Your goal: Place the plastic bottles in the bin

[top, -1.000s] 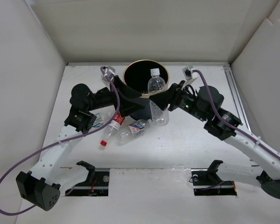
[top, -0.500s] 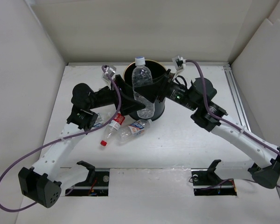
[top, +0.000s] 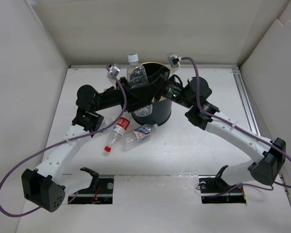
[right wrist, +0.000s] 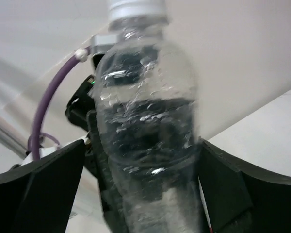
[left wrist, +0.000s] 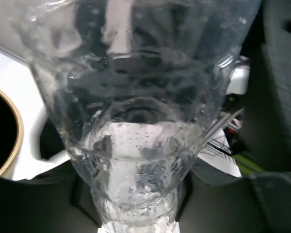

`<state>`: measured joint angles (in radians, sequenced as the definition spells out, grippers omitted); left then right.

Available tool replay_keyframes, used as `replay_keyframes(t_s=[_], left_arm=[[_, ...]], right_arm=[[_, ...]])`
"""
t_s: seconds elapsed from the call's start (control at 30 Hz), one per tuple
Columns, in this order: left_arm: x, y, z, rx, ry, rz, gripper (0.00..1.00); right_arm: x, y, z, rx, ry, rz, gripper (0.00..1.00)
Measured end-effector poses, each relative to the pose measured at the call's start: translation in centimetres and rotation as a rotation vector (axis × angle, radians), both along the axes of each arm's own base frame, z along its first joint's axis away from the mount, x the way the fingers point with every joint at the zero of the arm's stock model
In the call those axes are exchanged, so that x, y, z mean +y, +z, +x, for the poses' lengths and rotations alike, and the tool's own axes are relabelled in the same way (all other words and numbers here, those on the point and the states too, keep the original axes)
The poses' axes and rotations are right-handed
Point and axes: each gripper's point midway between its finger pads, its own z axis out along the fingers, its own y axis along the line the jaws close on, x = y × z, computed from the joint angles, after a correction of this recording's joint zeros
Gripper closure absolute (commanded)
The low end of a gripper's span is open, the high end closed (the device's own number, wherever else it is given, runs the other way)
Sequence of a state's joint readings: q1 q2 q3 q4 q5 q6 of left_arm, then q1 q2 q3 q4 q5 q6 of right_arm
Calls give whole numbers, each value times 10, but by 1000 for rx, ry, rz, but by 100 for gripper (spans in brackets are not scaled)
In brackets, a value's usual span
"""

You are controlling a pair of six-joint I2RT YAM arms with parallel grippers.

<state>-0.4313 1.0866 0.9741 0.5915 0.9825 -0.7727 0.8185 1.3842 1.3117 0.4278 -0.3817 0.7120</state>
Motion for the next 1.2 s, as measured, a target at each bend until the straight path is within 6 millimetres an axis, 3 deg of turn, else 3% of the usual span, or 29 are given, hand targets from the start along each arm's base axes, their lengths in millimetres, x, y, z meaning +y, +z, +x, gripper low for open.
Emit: replay_keyframes(t_s=[0.1,0.23,0.37,0.47,0.53,0.63,0.67,0.7,0.8,0.83,0.97,1.07,1.2], left_arm=[[-9,9,21,-1,53,20,100],[-17,38,76,-47,229,39,100],[-12,46,144,-99,448,73,100],[-14,30,186,-98,543,119,100],[-17,7,209,-76,579,163,100],[-23,-34,236,-26,607,232,99],[-25,-45,241,-9,610,252,88],[-26,-57,245,10,611,274,66],[-26,-79,250,45,615,322,31],[-25,-80,250,48,616,326,1],[-21,-62,243,16,621,308,1],[-17,-38,230,-18,616,276,1],[-8,-2,206,-62,613,235,1]], right_arm=[[-17,8,5,-3,-71,12,0],[-74,20,22,17,-305,-5,0],[-141,50,-7,-35,-468,35,0],[-183,62,-29,-70,-557,62,0],[-205,64,-39,-83,-609,68,0],[-221,53,-42,-74,-662,25,0],[-223,48,-41,-66,-673,2,0],[-224,41,-39,-58,-682,-25,0],[-224,20,-34,-31,-700,-111,0],[-224,14,-32,-21,-704,-136,0],[-224,-8,-25,30,-726,-214,0],[-218,-30,-11,127,-744,-249,0],[-196,-96,20,346,-782,-332,0]])
